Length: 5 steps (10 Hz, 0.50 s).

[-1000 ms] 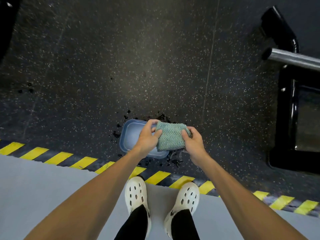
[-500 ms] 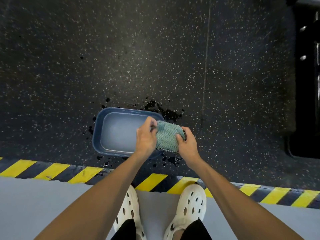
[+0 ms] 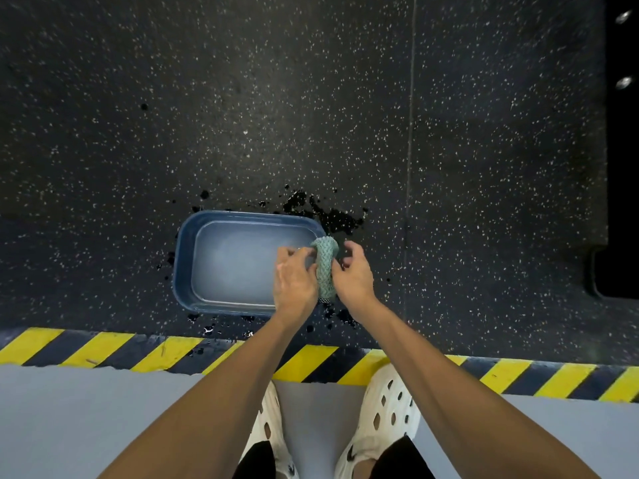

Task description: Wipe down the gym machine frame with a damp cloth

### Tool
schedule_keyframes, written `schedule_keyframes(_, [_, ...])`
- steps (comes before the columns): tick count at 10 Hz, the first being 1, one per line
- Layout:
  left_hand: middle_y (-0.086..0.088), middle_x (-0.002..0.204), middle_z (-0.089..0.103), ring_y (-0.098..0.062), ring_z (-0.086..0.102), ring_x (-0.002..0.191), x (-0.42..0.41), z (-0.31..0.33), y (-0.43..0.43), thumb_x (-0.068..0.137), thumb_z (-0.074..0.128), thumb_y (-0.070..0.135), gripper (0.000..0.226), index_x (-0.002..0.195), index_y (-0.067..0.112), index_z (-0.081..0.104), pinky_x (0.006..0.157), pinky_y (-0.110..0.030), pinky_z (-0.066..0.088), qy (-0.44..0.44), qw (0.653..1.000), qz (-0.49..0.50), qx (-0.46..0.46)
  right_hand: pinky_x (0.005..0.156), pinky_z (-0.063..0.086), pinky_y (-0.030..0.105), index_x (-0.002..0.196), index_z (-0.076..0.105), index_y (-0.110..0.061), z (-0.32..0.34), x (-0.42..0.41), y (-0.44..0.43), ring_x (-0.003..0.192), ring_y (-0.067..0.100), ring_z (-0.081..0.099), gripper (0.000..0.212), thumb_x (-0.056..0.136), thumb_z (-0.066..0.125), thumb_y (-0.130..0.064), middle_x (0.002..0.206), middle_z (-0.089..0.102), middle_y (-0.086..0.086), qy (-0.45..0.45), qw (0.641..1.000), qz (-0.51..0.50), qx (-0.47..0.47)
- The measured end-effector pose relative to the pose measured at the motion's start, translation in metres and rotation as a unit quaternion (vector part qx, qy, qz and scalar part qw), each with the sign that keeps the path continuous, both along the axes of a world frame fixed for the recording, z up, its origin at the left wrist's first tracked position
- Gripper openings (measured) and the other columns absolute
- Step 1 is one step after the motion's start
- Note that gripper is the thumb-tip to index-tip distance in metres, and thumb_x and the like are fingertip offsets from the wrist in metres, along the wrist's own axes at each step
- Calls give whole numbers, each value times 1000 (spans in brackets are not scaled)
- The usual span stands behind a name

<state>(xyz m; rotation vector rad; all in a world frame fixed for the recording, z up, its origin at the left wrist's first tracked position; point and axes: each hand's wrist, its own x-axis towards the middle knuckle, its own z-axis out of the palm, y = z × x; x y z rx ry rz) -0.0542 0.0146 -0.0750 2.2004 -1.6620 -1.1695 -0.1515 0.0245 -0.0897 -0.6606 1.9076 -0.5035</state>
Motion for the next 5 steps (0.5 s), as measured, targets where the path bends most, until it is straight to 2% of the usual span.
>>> schedule_keyframes(1, [-11,115,67,-20,61,98,-5,-2,-2,101,50,9,25,121,6,64,79,-21,41,41,999,35,8,81,50,33,113,57,-17,4,-2,-1,91,18,58,23,91,63,-13,101,58,1,57,998,-30,-3])
schedule_keyframes(2, [-10,113,69,-23,63,101,-5,2,-5,103,46,12,25,121,8,64,87,-30,49,70,993,73,54,63,46,20,104,66,-9,11,1,-4,70,9,56,17,93,55,-3,81,64,-1,-5,999,-44,5])
schedule_keyframes(3, [-7,115,67,-16,59,98,-6,8,-7,104,45,13,26,122,9,63,85,-27,47,74,992,72,72,58,46,14,102,68,-10,17,0,-6,70,8,58,18,93,54,-3,84,67,1,-27,999,-41,15])
schedule_keyframes(4, [-1,112,65,-13,57,94,-4,23,-13,104,46,15,24,119,13,64,81,-24,45,91,988,88,90,68,46,22,105,68,-11,35,-4,-9,83,13,61,20,95,52,-5,93,68,1,-11,999,-14,29])
schedule_keyframes(5, [6,107,62,-10,56,94,0,51,-27,103,48,17,20,114,17,66,76,-20,39,114,985,98,82,72,46,25,105,68,-12,60,-9,-18,84,14,60,18,96,53,-8,96,66,1,10,1000,-13,16])
